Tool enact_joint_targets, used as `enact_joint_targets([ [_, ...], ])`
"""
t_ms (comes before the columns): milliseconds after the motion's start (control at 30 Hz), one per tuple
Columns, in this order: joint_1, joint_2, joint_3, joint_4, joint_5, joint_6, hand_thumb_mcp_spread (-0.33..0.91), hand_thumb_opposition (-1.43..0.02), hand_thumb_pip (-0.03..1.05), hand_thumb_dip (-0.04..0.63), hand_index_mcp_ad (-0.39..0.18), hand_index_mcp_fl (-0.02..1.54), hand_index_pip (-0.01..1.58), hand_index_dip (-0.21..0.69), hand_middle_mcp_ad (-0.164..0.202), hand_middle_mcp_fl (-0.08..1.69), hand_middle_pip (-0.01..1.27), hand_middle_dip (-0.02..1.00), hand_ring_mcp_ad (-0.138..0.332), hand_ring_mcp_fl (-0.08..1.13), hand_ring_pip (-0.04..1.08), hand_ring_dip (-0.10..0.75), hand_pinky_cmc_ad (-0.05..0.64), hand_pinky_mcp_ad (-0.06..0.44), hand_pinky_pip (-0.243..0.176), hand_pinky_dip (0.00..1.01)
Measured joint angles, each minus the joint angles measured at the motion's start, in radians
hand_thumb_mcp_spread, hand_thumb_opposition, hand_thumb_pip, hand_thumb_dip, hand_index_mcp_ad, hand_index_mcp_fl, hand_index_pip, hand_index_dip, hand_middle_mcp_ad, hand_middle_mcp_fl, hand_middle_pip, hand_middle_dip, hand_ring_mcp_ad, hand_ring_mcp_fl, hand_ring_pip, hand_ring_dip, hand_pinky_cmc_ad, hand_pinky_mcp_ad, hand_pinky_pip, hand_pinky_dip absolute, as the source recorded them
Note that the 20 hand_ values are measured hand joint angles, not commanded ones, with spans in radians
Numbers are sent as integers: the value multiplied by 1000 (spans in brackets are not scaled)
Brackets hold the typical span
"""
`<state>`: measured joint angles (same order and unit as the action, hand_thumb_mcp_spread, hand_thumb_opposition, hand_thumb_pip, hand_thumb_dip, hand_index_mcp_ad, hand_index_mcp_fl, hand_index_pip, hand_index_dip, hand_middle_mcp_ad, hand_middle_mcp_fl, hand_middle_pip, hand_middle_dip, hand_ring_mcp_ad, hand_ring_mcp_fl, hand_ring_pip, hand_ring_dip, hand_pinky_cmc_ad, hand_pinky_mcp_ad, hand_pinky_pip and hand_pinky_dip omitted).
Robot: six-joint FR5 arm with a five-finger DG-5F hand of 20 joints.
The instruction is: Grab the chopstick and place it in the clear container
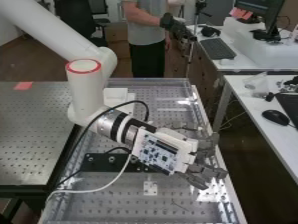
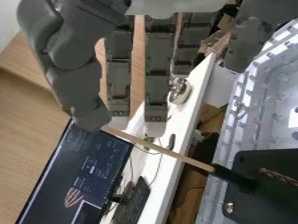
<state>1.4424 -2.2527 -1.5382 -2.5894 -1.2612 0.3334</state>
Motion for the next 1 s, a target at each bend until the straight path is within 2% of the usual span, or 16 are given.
enact_joint_targets([
  [133, 0, -4, 4, -9, -11, 5, 501, -742, 604, 248, -206, 606, 607, 328, 3, 813, 152, 749, 19, 127, 89, 429, 419, 312, -138, 187],
  [233, 0, -7, 8, -16, -18, 9, 506, -750, 604, 248, -208, 607, 595, 325, 0, 860, 152, 749, 19, 129, 89, 429, 419, 312, -138, 176],
  [433, 4, -12, 13, -22, -11, 12, 504, -750, 604, 244, -208, 571, 585, 325, 3, 834, 143, 749, 21, 126, 89, 429, 419, 312, -140, 176],
  [667, 8, -18, 17, -11, 28, 11, 504, -750, 585, 244, -211, 579, 654, 314, 0, 871, 143, 749, 21, 148, 89, 429, 419, 312, -138, 176],
  [900, 8, -26, 32, -17, 28, 13, 529, -756, 545, 248, -208, 625, 686, 291, 3, 902, 143, 749, 23, 180, 87, 429, 417, 309, -126, 176],
  [1000, 7, -27, 35, -17, 20, 12, 531, -759, 545, 248, -211, 651, 693, 291, 0, 922, 147, 749, 2, 183, 86, 429, 410, 309, -126, 176],
])
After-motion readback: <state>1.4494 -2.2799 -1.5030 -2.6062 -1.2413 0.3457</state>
